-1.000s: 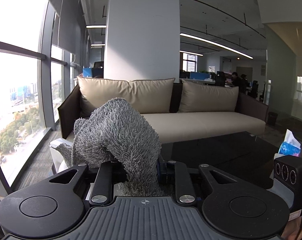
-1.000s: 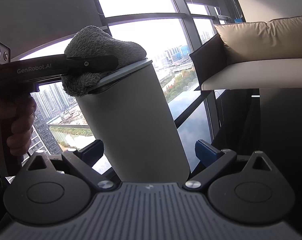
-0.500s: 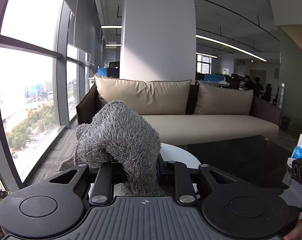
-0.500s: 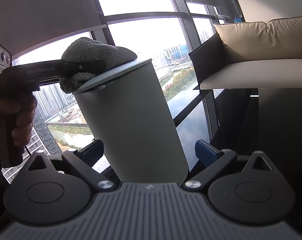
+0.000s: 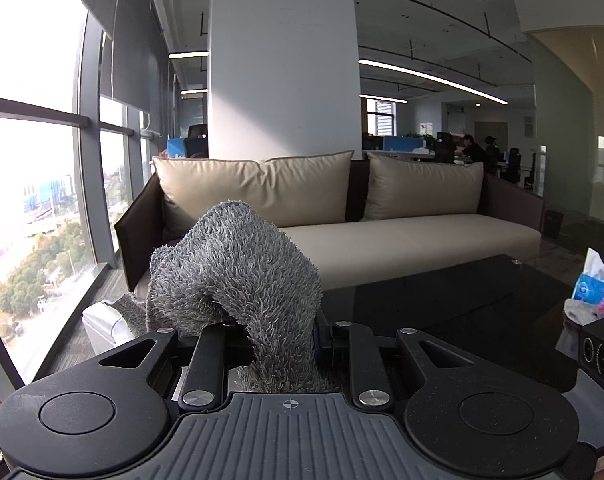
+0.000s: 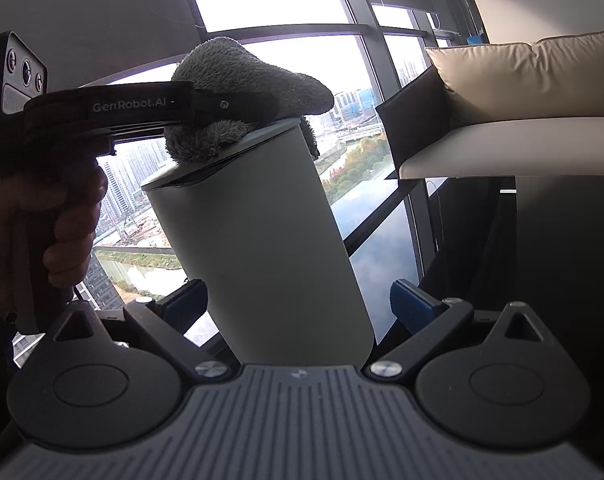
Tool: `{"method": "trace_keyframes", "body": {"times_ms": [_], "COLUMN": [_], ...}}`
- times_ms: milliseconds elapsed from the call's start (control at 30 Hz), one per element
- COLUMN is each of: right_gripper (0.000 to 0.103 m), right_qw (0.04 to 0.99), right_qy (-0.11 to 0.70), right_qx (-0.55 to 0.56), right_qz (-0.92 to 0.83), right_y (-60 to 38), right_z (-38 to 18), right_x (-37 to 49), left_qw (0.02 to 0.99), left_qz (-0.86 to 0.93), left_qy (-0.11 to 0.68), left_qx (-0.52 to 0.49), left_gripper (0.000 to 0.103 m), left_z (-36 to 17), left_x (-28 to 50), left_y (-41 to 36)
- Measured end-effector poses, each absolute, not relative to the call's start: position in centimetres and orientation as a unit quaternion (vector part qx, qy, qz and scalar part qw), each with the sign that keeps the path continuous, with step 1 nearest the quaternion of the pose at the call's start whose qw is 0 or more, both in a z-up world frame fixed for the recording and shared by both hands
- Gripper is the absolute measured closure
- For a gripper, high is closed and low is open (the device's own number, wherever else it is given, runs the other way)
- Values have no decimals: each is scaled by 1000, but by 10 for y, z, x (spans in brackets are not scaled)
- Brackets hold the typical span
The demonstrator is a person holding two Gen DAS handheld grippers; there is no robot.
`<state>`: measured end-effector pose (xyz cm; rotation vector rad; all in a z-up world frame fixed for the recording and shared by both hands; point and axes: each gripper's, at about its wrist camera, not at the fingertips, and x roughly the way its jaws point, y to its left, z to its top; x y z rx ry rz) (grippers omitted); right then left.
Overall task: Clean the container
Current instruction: 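Slide the cloth down the kettle side with the left gripper while the right gripper holds the kettle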
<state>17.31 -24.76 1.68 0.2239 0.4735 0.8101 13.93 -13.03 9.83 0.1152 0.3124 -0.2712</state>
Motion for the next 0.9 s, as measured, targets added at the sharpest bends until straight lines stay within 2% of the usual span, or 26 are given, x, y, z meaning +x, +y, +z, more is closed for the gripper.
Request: {"method": "trace_keyframes", "body": {"times_ms": [600, 900], "right_gripper": [3, 3], "right_qw": [886, 878], "right_qy": [232, 246], "right_qx": [93, 37], "right_qz": [391, 408], "right_y": [-235, -203], "right_z": [12, -3], "right_x": [170, 162], "left_qw": [982, 986], "left_qz": [-120, -100], "left_qy": [134, 127], "left_qx": [51, 30], "left_gripper": [84, 84], "left_z": [84, 84], "left_x": [98, 73], "left_y": [-99, -69]}}
